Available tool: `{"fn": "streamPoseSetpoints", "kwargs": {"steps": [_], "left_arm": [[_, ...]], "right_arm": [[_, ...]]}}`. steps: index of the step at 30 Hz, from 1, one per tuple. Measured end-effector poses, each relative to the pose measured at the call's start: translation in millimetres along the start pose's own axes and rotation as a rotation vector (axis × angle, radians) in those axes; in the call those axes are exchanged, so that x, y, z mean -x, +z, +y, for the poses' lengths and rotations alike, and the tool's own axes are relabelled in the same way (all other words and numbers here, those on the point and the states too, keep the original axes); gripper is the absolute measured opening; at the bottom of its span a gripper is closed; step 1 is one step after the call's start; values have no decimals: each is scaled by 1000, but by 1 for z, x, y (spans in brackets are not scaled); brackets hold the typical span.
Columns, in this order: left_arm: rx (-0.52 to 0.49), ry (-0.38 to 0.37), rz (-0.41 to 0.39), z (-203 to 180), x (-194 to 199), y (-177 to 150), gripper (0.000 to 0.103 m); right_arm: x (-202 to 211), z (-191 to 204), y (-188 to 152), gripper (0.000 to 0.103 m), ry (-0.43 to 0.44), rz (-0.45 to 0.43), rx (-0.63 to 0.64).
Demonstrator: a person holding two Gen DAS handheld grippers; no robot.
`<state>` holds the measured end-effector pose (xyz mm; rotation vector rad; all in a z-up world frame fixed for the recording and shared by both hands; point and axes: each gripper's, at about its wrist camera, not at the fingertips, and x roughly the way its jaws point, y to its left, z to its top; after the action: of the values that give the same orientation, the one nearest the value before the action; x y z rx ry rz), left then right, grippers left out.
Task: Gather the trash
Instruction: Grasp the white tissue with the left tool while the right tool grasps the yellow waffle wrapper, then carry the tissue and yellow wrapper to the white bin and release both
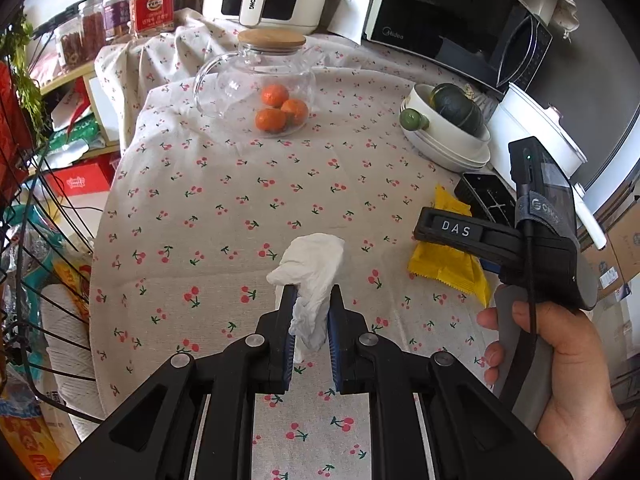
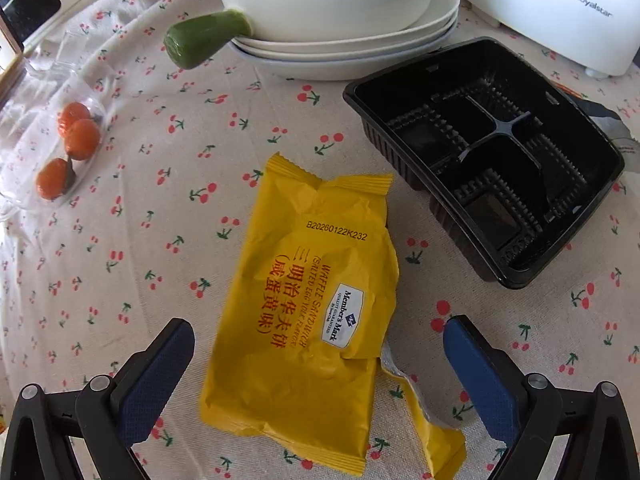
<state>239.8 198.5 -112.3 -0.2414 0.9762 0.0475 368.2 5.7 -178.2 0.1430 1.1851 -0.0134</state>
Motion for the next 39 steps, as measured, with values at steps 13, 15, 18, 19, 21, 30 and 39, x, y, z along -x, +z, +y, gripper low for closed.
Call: {"fn": "streamPoseSetpoints", "kwargs": {"steps": [13, 15, 18, 19, 21, 30, 39], "left_arm": [[-20, -33, -13, -13, 15, -9, 15], [-27, -49, -15, -20, 19, -11, 15], [-31, -85, -9, -30, 23, -15, 15], [-35, -94, -5, -35, 24, -17, 15], [-55, -100, -3, -44, 25, -20, 15], [-119, -168, 27, -88, 27, -37, 15], [-185, -235, 55, -134, 27, -53, 15]], "right_arm": [[27, -43, -38, 67, 10, 43, 105], [37, -55, -46, 67, 11, 45, 111], [53, -73, -57, 67, 4, 38, 123], [58, -79, -59, 67, 2, 37, 125], [67, -92, -65, 67, 3, 35, 125], [103, -150, -83, 67, 6, 21, 116], [137, -218, -88, 67, 20, -14, 53]]}}
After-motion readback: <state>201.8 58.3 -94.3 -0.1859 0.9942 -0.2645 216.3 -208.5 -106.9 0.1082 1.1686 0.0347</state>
